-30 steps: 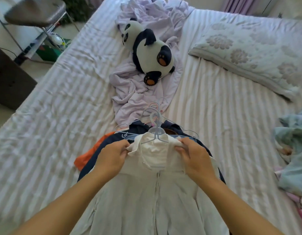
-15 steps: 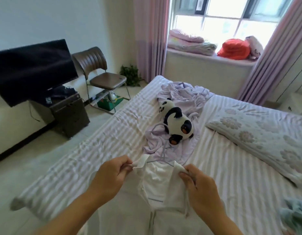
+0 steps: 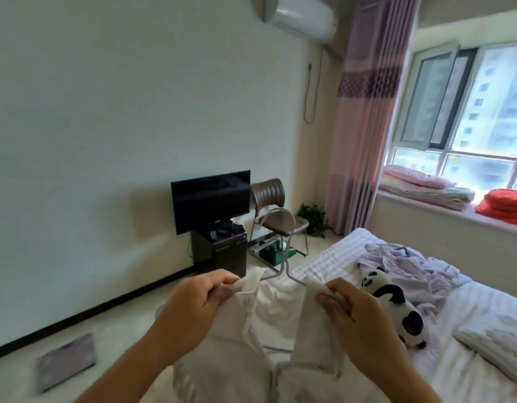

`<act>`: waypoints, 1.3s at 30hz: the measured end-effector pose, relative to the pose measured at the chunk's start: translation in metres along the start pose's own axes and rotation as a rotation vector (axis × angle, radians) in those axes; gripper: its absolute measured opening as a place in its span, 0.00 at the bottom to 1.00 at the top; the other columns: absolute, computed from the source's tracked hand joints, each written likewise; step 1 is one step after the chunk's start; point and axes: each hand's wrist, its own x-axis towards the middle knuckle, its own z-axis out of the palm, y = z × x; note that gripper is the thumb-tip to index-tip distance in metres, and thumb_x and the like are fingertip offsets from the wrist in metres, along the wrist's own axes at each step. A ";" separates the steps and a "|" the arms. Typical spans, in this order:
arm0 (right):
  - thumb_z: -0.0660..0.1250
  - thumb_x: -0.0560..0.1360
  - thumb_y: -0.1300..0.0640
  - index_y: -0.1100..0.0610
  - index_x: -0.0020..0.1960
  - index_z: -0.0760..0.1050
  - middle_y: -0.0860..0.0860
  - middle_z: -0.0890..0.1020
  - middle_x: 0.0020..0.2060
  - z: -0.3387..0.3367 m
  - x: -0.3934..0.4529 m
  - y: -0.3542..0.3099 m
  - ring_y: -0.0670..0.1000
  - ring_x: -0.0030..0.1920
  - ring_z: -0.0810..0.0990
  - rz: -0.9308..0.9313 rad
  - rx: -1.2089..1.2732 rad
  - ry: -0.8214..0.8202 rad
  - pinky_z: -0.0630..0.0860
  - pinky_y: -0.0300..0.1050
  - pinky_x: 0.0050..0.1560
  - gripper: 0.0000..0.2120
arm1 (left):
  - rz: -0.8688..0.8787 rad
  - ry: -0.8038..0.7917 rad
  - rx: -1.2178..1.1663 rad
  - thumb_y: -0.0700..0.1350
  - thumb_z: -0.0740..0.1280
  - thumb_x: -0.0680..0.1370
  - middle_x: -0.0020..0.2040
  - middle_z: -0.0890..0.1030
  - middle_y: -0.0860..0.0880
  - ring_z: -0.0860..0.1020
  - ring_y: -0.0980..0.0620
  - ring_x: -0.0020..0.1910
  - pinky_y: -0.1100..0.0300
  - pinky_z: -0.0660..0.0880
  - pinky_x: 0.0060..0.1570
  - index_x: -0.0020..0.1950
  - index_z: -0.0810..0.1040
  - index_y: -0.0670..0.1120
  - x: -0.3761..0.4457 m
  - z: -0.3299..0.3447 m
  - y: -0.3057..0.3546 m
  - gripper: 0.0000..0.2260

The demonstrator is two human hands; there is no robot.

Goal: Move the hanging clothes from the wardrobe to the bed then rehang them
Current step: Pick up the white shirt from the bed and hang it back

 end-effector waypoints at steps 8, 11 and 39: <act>0.67 0.78 0.52 0.47 0.35 0.71 0.39 0.77 0.32 0.059 -0.034 -0.173 0.41 0.34 0.74 -0.221 0.117 -0.203 0.68 0.34 0.34 0.13 | -0.149 0.214 0.060 0.47 0.65 0.79 0.43 0.82 0.65 0.78 0.66 0.46 0.73 0.71 0.44 0.49 0.82 0.60 -0.132 -0.171 -0.022 0.09; 0.67 0.77 0.52 0.47 0.36 0.74 0.41 0.77 0.31 0.084 -0.053 -0.226 0.42 0.33 0.74 -0.300 0.181 -0.304 0.69 0.34 0.34 0.11 | -0.229 0.299 0.079 0.46 0.68 0.78 0.40 0.83 0.63 0.80 0.62 0.42 0.71 0.72 0.41 0.44 0.84 0.57 -0.187 -0.223 -0.026 0.07; 0.65 0.78 0.51 0.50 0.39 0.75 0.48 0.78 0.32 0.228 -0.287 -0.564 0.47 0.34 0.75 -1.116 0.638 -1.032 0.69 0.38 0.34 0.10 | -0.920 1.124 0.583 0.47 0.66 0.79 0.40 0.82 0.61 0.80 0.60 0.43 0.67 0.73 0.41 0.45 0.83 0.57 -0.604 -0.371 0.102 0.07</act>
